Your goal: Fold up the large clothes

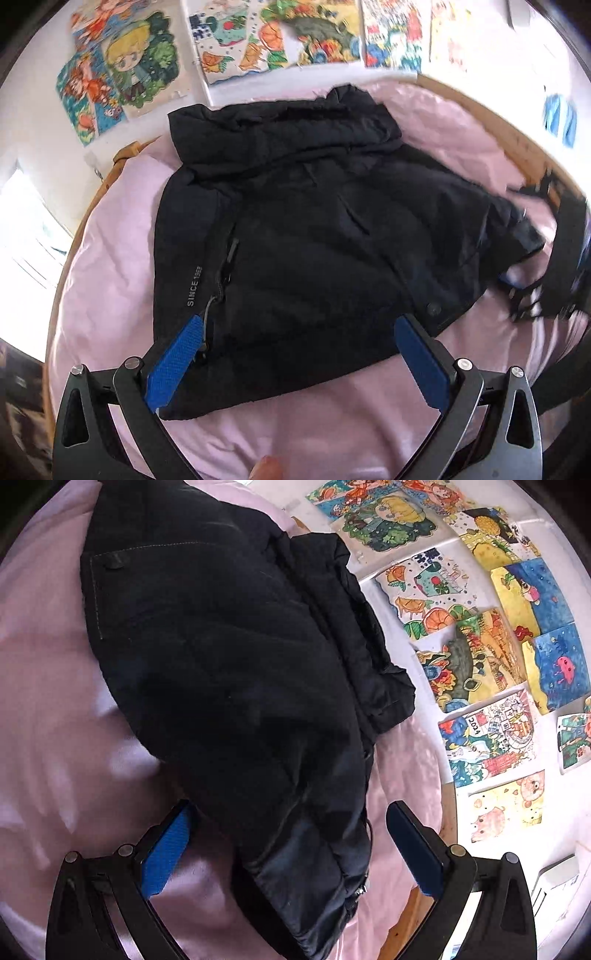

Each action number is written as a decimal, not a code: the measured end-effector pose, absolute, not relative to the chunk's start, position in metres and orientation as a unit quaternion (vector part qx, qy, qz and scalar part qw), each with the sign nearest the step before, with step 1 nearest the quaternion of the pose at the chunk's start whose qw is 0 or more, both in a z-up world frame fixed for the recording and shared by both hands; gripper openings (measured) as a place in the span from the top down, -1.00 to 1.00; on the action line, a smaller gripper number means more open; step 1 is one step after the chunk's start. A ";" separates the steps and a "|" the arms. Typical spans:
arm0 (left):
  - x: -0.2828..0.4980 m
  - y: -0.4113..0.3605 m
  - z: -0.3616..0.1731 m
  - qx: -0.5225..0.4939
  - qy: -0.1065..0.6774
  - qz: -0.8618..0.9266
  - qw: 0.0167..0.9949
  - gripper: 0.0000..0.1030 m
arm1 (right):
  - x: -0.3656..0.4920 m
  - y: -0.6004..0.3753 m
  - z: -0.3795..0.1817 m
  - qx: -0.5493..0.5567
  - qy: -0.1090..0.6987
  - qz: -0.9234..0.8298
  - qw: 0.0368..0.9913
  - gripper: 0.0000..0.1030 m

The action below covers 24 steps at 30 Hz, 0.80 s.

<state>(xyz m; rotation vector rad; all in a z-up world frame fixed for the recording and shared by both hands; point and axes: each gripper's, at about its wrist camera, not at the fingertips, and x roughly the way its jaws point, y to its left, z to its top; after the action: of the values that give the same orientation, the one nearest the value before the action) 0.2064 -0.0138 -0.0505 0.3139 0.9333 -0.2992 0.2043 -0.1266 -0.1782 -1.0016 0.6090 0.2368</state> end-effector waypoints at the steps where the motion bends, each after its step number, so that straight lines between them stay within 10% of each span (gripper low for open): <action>1: 0.206 -0.014 -0.055 0.158 0.450 -0.149 0.866 -0.98 | 0.207 -0.126 -0.176 -0.469 0.286 0.111 0.828 -1.00; 6: 0.198 -0.020 -0.074 0.190 0.460 -0.202 0.843 -0.98 | 0.219 -0.126 -0.160 -0.434 0.296 0.113 0.843 -0.91; 9: 0.191 -0.030 -0.088 0.265 0.430 -0.200 0.840 -0.98 | 0.230 -0.130 -0.145 -0.390 0.318 0.130 0.854 -0.42; 16: 0.200 -0.028 -0.131 0.359 0.435 -0.179 0.807 -0.98 | 0.249 -0.135 -0.129 -0.318 0.371 0.168 0.857 -0.07; 24: 0.234 0.000 -0.113 0.286 0.452 -0.134 0.834 -0.98 | 0.296 -0.161 -0.085 -0.121 0.441 0.204 0.866 -0.03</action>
<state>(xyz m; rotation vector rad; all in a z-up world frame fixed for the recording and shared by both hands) 0.2343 0.0001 -0.1126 0.6067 0.9567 -0.2837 0.2956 -0.1611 -0.0854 -0.2540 0.9233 0.4271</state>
